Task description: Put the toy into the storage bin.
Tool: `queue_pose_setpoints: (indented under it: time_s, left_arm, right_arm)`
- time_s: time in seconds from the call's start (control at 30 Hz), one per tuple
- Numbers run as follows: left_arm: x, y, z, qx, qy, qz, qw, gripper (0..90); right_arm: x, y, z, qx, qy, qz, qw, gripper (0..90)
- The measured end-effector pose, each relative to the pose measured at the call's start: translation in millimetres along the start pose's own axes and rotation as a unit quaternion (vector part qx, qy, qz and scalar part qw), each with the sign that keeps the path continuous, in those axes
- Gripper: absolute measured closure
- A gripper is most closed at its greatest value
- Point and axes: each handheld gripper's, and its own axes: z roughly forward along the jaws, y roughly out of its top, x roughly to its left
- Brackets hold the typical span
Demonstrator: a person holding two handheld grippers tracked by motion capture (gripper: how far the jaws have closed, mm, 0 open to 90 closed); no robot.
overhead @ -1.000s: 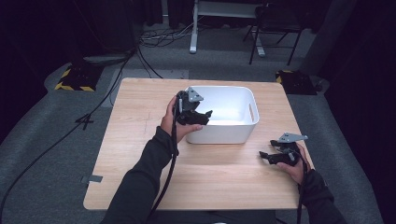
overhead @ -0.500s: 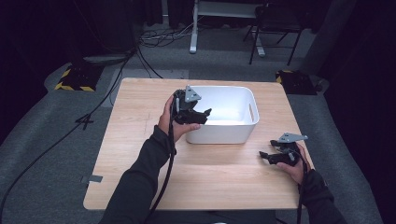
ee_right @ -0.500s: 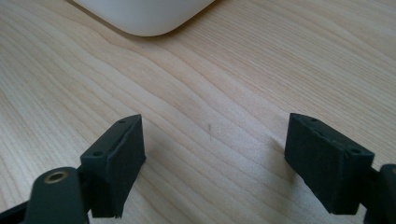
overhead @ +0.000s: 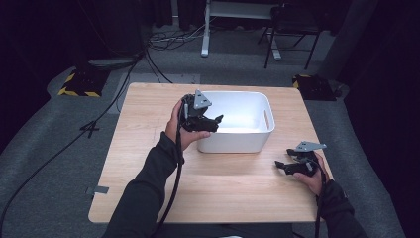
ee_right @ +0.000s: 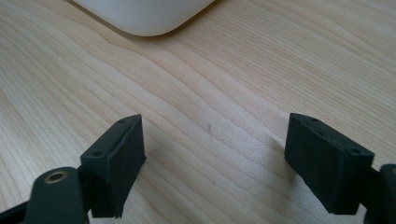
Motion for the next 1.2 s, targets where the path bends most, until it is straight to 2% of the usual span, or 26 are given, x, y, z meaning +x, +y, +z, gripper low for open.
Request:
queue_pose_setpoints:
  time_s: [0.07,0.13,0.23,0.27,0.33,0.43,0.53,0.8,1.2]
  left_arm:
    - [0.5,0.6,-1.6,0.000,-0.003,0.001,1.0000,17.5]
    - [1.5,1.9,-5.0,-0.002,0.003,0.008,1.0000,17.1]
    - [1.3,2.4,-7.0,-0.005,0.005,0.007,1.0000,16.1]
    - [2.3,2.7,-8.6,0.002,0.004,0.015,0.9999,16.1]
    - [2.9,2.5,-10.6,0.001,0.003,0.017,0.9999,16.0]
    - [3.8,1.5,-13.4,-0.001,0.011,0.016,0.9998,15.9]
    - [5.7,0.4,-16.1,-0.002,0.010,0.014,0.9998,15.9]
    - [10.0,-4.1,-23.2,0.009,0.022,0.025,0.9994,16.3]
    - [15.7,-11.9,-35.5,0.010,0.034,0.027,0.9990,16.1]
  right_arm:
    - [0.0,0.0,0.0,0.000,0.000,0.000,1.0000,20.2]
    - [0.0,0.0,0.0,0.000,0.000,0.000,1.0000,20.2]
    - [0.0,0.0,0.0,0.000,0.000,0.000,1.0000,20.2]
    - [0.0,0.0,0.0,0.000,0.000,0.000,1.0000,20.2]
    - [0.0,0.0,0.0,0.000,0.000,0.000,1.0000,20.2]
    - [0.0,0.0,0.0,0.000,0.000,0.000,1.0000,20.3]
    - [0.0,0.0,0.0,0.000,0.000,0.000,1.0000,20.2]
    - [0.0,0.0,0.0,0.000,0.000,0.000,1.0000,20.2]
    - [0.1,0.0,0.0,0.000,0.000,0.000,1.0000,20.2]
